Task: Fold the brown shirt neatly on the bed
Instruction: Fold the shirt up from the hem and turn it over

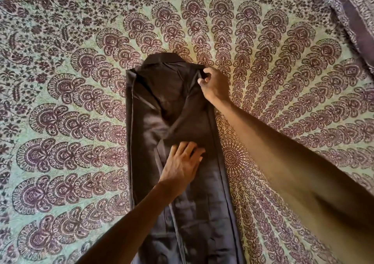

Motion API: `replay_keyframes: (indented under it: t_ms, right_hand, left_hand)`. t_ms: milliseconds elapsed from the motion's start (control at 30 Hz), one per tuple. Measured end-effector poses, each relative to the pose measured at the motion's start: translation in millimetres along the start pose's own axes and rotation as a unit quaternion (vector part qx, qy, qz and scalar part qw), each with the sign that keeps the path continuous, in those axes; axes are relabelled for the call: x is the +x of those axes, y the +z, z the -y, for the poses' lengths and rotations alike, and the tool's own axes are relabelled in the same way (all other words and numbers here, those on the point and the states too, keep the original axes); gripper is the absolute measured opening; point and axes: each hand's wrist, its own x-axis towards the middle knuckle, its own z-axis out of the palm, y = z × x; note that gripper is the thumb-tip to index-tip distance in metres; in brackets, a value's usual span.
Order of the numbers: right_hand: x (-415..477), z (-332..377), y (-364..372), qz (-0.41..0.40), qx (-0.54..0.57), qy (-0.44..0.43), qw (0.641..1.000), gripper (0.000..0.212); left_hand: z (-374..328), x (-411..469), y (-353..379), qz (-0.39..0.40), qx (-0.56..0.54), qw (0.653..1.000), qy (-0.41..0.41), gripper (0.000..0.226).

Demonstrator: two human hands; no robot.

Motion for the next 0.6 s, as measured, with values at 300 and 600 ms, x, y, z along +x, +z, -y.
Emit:
replay_keyframes:
  t_ms: [300, 600]
  right_hand:
    - [-2.8, -18.5, -11.0, 0.066, 0.02, 0.009, 0.998, 0.035]
    - [12.9, -24.8, -10.6, 0.101, 0.034, 0.032, 0.994, 0.037]
  left_hand:
    - [-3.6, 48.9, -12.4, 0.126, -0.031, 0.991, 0.021, 0.039]
    - [-9.9, 63.8, -22.7, 0.153, -0.045, 0.987, 0.035, 0.029]
